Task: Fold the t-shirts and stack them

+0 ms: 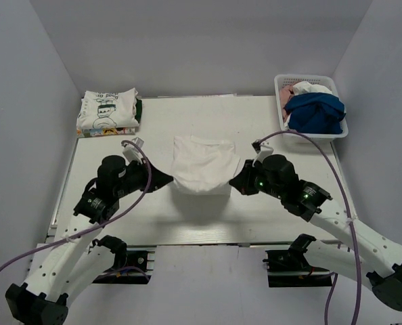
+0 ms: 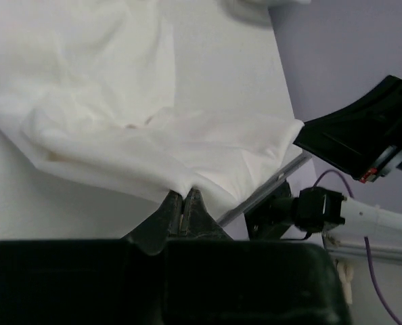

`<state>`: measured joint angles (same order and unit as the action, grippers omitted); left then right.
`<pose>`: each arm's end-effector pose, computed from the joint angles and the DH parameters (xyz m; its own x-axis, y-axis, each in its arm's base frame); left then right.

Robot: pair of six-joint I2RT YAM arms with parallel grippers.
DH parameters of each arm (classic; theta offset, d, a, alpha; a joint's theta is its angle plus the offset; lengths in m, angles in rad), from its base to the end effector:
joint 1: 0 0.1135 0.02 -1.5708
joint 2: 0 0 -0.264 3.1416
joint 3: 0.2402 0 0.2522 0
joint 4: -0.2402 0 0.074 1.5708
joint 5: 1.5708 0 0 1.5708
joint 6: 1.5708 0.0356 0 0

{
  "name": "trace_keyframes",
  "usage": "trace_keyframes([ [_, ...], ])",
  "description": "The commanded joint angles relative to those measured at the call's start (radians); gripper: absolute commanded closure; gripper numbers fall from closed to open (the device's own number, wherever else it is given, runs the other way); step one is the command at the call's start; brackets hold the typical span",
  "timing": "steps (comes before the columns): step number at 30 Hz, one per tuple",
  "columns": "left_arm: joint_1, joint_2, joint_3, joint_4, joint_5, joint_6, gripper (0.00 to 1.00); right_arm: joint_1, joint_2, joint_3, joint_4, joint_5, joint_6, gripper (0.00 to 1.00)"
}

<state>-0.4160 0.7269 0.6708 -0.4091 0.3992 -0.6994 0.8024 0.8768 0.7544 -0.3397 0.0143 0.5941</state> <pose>0.1464 -0.0798 0.2872 -0.7583 -0.3135 -0.5717 0.2639 0.6542 -0.7088 0.1392 0.1432 0.2972 -0.6542 0.1285 -0.7453 -0.4149 0.7629 0.4958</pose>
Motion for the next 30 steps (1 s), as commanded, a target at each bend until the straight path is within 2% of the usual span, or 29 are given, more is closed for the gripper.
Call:
trace_keyframes([
  [1, -0.003, 0.048, 0.082, 0.006, -0.097, 0.001, 1.00, -0.002, 0.011, 0.121, -0.042, 0.154, 0.001, 1.00],
  [7, 0.020, 0.258, 0.217, 0.053, -0.269, 0.001, 1.00, -0.034, 0.189, 0.232, -0.059, 0.252, 0.000, 1.00],
  [16, 0.039, 0.596, 0.429, 0.118, -0.430, 0.061, 1.00, -0.210, 0.434, 0.354, 0.036, 0.168, 0.001, 1.00],
  [17, 0.039, 0.597, 0.429, 0.118, -0.430, 0.061, 1.00, -0.210, 0.461, 0.355, 0.045, 0.165, 0.001, 1.00],
  [23, 0.091, 0.842, 0.578, 0.170, -0.375, 0.116, 1.00, -0.307, 0.631, 0.459, 0.103, 0.049, -0.014, 1.00],
  [28, 0.129, 1.083, 0.775, 0.149, -0.263, 0.140, 1.00, -0.367, 0.826, 0.571, 0.104, -0.004, -0.016, 1.00],
  [29, 0.143, 1.165, 0.809, 0.138, -0.237, 0.140, 1.00, -0.376, 0.852, 0.639, 0.099, -0.004, -0.014, 1.00],
  [30, 0.155, 1.204, 0.863, 0.138, -0.224, 0.140, 1.00, -0.381, 0.942, 0.667, 0.084, -0.051, -0.007, 1.00],
])
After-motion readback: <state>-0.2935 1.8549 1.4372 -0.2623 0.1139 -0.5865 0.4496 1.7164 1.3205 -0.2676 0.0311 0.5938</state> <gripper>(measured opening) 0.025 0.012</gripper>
